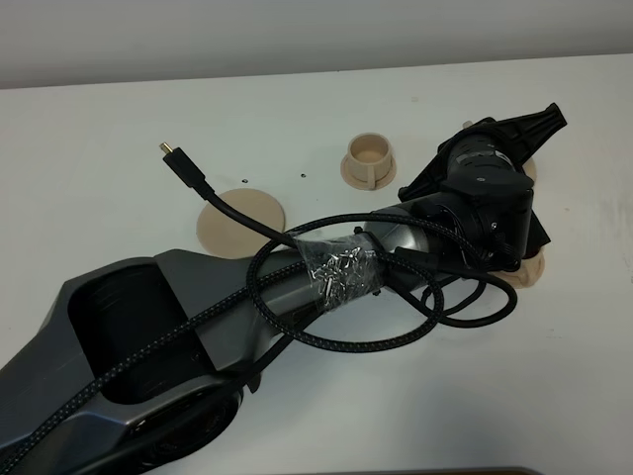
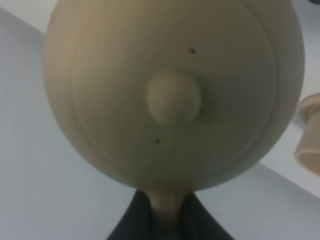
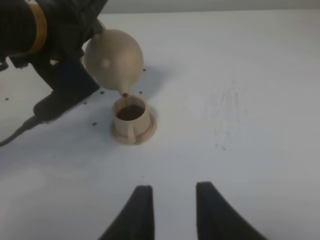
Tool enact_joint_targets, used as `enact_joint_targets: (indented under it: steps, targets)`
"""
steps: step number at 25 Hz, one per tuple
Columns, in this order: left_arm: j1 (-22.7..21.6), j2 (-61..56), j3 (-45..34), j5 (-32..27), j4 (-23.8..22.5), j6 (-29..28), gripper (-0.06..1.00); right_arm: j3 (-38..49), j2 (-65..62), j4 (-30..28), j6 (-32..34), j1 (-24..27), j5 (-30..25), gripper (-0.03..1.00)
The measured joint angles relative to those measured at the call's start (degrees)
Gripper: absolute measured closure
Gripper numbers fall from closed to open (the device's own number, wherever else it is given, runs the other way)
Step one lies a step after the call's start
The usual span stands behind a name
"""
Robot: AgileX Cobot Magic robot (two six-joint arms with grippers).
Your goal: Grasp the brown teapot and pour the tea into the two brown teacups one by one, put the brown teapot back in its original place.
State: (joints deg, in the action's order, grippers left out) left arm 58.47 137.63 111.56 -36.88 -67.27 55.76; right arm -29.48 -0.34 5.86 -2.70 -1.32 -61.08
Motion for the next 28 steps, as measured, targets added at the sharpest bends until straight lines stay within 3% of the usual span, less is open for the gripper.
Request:
enact_joint_targets:
  steps: [14, 28]
  targets:
    - [0.00, 0.00, 0.00, 1.44, -0.46, 2.82, 0.81, 0.00, 0.00, 0.00, 0.00, 0.00, 0.00, 0.76]
    - [0.00, 0.00, 0.00, 1.52, 1.11, 1.45, 0.81, 0.00, 0.00, 0.00, 0.00, 0.00, 0.00, 0.76]
